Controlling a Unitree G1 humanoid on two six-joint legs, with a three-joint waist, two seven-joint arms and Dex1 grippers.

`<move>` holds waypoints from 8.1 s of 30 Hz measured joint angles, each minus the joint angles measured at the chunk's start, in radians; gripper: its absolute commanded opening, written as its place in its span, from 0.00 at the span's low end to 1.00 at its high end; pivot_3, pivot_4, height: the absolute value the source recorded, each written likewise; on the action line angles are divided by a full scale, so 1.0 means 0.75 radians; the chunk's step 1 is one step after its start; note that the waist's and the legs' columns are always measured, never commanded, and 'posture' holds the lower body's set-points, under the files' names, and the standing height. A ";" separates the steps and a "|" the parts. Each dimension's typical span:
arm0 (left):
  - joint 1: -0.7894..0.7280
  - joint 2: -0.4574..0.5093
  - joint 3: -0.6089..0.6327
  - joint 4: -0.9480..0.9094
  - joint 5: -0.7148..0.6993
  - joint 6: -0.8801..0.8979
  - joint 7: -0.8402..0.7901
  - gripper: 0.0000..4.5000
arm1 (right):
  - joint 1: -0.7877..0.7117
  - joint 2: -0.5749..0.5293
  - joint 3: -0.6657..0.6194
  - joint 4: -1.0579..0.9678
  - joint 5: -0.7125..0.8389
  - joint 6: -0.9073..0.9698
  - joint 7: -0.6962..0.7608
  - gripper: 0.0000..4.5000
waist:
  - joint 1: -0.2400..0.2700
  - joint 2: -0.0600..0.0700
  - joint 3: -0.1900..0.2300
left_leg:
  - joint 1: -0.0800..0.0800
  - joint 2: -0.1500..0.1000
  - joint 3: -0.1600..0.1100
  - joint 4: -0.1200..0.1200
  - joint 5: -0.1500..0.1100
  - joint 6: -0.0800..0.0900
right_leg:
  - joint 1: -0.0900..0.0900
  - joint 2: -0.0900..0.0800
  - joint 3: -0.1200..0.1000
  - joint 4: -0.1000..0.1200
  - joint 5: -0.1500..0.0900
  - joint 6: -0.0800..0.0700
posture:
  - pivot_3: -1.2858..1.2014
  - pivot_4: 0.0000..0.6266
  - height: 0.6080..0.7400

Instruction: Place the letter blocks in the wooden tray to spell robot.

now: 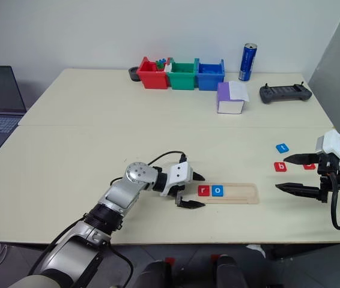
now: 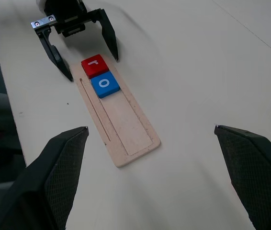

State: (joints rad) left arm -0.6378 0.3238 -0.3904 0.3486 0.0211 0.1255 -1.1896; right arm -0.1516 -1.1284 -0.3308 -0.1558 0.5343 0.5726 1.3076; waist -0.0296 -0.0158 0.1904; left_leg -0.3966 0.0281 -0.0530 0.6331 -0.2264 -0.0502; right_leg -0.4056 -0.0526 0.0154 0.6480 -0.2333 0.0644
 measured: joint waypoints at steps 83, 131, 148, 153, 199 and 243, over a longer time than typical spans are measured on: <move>0.634 0.506 0.705 -0.764 -0.815 0.283 0.023 1.00 | 0.051 0.062 -0.087 0.167 -0.003 0.001 -0.059 1.00 | -0.001 0.000 0.000 | 0.001 0.001 0.001 0.000 0.000 0.000 | 0.000 0.000 0.001 0.000 0.000 -0.001 | 0.52 0.24 1.00; 0.689 0.515 0.672 -0.788 -0.815 0.288 0.010 1.00 | -0.195 0.828 0.055 0.196 -0.321 0.330 -1.377 1.00 | -0.004 0.000 -0.001 | 0.001 0.002 0.001 -0.003 0.000 0.000 | -0.001 0.001 0.001 0.000 0.001 -0.004 | 0.52 0.24 1.00; 0.666 0.515 0.673 -0.788 -0.816 0.289 0.032 1.00 | -0.225 0.906 0.090 0.197 -0.363 0.333 -1.435 0.32 | -0.004 -0.007 -0.006 | 0.002 0.002 0.000 -0.004 0.000 0.000 | -0.001 0.001 0.001 0.000 -0.002 -0.009 | 0.52 0.24 1.00; 0.639 0.515 0.672 -0.785 -0.816 0.289 0.026 1.00 | -0.186 0.906 0.076 0.128 -0.363 0.371 -1.444 0.32 | -0.003 -0.007 -0.006 | 0.002 0.002 0.000 -0.005 0.000 0.000 | -0.001 0.001 0.000 0.000 -0.001 -0.007 | 0.52 0.24 1.00; 0.553 0.531 0.525 -0.613 -0.631 0.117 -0.126 1.00 | 0.270 0.816 -0.019 -0.413 -0.251 0.571 -1.313 0.99 | -0.002 -0.009 -0.007 | 0.000 0.004 -0.001 -0.006 0.000 0.000 | -0.002 0.002 -0.001 -0.003 -0.004 -0.011 | 0.52 0.24 1.00; 0.658 0.584 0.555 -0.651 -0.560 0.026 -0.086 1.00 | -0.661 0.136 0.697 1.474 -0.740 -1.307 0.297 0.99 | -0.005 -0.005 -0.004 | 0.003 0.003 0.003 -0.005 -0.001 0.002 | -0.001 0.001 0.001 -0.001 0.000 -0.008 | 0.52 0.24 1.00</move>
State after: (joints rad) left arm -0.1443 0.7621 0.0259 -0.1400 -0.3992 0.1447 -1.2542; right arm -0.6476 -1.0260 0.1921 0.9495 -0.0205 -0.4078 1.5304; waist -0.0332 -0.0195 0.1873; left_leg -0.3941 0.0302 -0.0508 0.6290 -0.2272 -0.0486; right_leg -0.4067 -0.0516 0.0164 0.6469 -0.2337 0.0585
